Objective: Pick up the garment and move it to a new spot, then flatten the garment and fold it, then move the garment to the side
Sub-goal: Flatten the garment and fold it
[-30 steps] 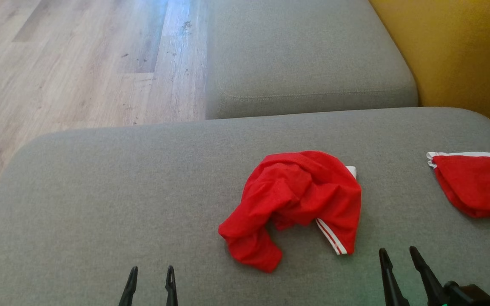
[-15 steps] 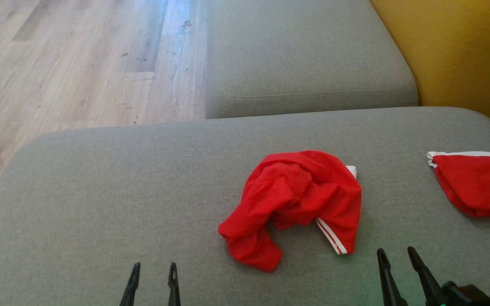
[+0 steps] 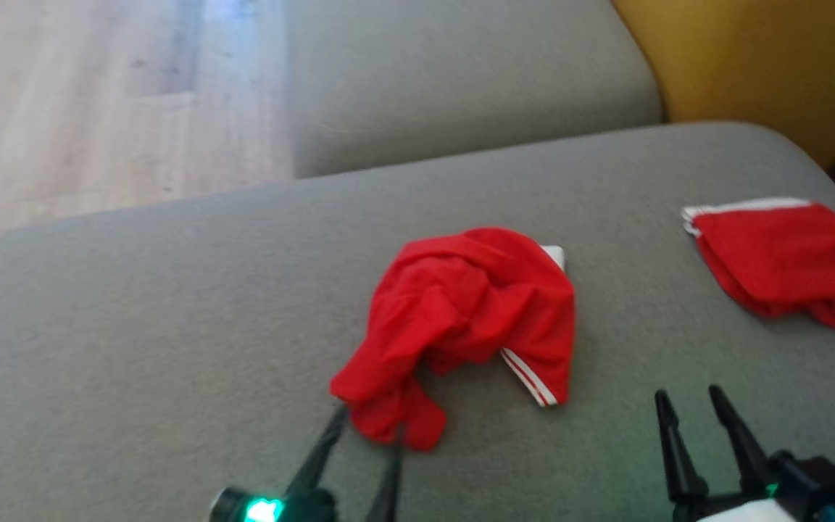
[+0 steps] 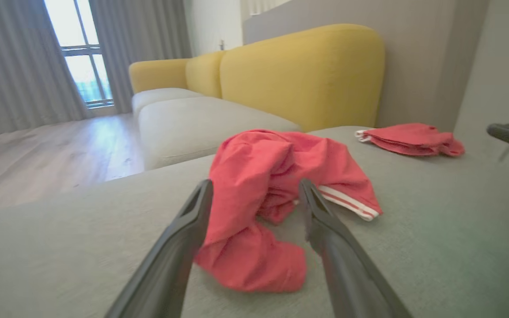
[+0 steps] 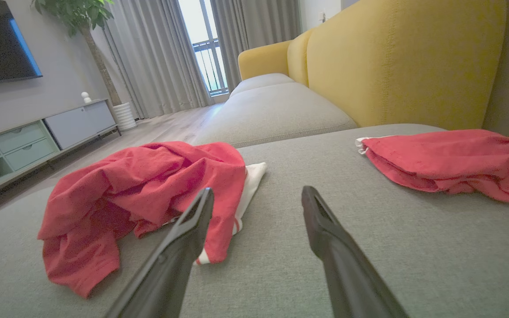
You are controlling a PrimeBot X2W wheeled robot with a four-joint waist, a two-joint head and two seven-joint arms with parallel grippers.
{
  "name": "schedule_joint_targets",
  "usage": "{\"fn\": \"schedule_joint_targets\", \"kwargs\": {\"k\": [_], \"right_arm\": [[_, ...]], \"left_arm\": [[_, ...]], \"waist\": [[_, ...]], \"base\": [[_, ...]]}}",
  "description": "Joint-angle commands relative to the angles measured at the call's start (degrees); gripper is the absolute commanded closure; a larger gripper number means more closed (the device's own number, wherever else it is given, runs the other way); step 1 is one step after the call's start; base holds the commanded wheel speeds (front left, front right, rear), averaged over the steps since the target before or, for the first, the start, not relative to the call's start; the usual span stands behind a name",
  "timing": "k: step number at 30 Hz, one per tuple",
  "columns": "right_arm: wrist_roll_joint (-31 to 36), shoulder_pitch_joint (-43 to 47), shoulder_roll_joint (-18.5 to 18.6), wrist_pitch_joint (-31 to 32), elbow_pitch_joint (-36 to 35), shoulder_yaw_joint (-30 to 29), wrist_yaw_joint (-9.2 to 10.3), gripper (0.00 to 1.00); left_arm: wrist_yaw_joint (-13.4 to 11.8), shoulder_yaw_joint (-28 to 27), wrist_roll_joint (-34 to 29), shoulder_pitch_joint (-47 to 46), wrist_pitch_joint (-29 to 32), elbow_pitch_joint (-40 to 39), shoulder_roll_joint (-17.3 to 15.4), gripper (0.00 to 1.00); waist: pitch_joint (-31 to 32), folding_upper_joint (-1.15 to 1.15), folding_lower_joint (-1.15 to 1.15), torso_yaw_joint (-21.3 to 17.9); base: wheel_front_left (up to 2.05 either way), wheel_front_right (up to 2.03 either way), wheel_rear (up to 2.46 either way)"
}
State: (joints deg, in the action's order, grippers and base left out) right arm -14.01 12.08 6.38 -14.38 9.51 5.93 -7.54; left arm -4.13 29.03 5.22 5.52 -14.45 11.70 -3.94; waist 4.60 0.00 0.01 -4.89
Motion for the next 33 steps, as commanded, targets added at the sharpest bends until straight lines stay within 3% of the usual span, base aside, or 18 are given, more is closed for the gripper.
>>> {"fn": "schedule_joint_targets", "kwargs": {"k": [1, 8, 17, 31, 32, 33], "right_arm": [[0.6, -3.3, 1.5, -0.6, -2.3, 0.9, 0.05, 0.0], [0.6, -5.7, 2.6, -0.6, -3.7, 1.3, 0.05, 0.0], [0.5, -9.8, 1.8, -0.6, -4.2, 2.3, 0.05, 0.0], [0.1, -12.7, 0.5, -0.6, -4.1, 2.8, 0.05, 0.0], [0.1, -12.9, 0.5, -0.6, -4.1, 2.8, 0.05, 0.0], [0.1, -13.0, 0.4, -0.6, -4.1, 2.9, 0.05, 0.0]], "left_arm": [[0.8, 0.6, -0.1, -4.7, -0.5, -0.3, 1.1, 0.0], [4.4, 10.7, -0.2, -17.4, -0.5, 9.9, 1.1, 0.0], [7.1, 21.3, 3.4, -31.4, 0.1, 21.1, 1.1, 0.0], [7.4, 28.3, 7.2, -43.4, 4.7, 35.3, 1.1, 0.0], [7.2, 28.5, 7.6, -43.9, 5.5, 36.2, 1.1, 0.09], [7.0, 28.6, 8.0, -44.4, 6.0, 37.1, 1.1, 0.51]], "waist": [[-2.5, 0.0, -0.01, -2.9], [-8.8, 0.0, -0.01, -8.6], [-15.5, 0.0, -0.01, -14.3], [-20.5, 0.0, -0.01, -17.1], [-20.7, 0.0, -0.01, -17.2], [-20.8, 0.0, -0.01, -17.3]], "base": [[0.0, 0.0, 0.0], [0.0, 0.0, 0.0], [0.0, 0.0, 0.0], [0.0, 0.0, 0.0], [0.0, 0.0, 0.0], [0.0, 0.0, 0.0]]}}
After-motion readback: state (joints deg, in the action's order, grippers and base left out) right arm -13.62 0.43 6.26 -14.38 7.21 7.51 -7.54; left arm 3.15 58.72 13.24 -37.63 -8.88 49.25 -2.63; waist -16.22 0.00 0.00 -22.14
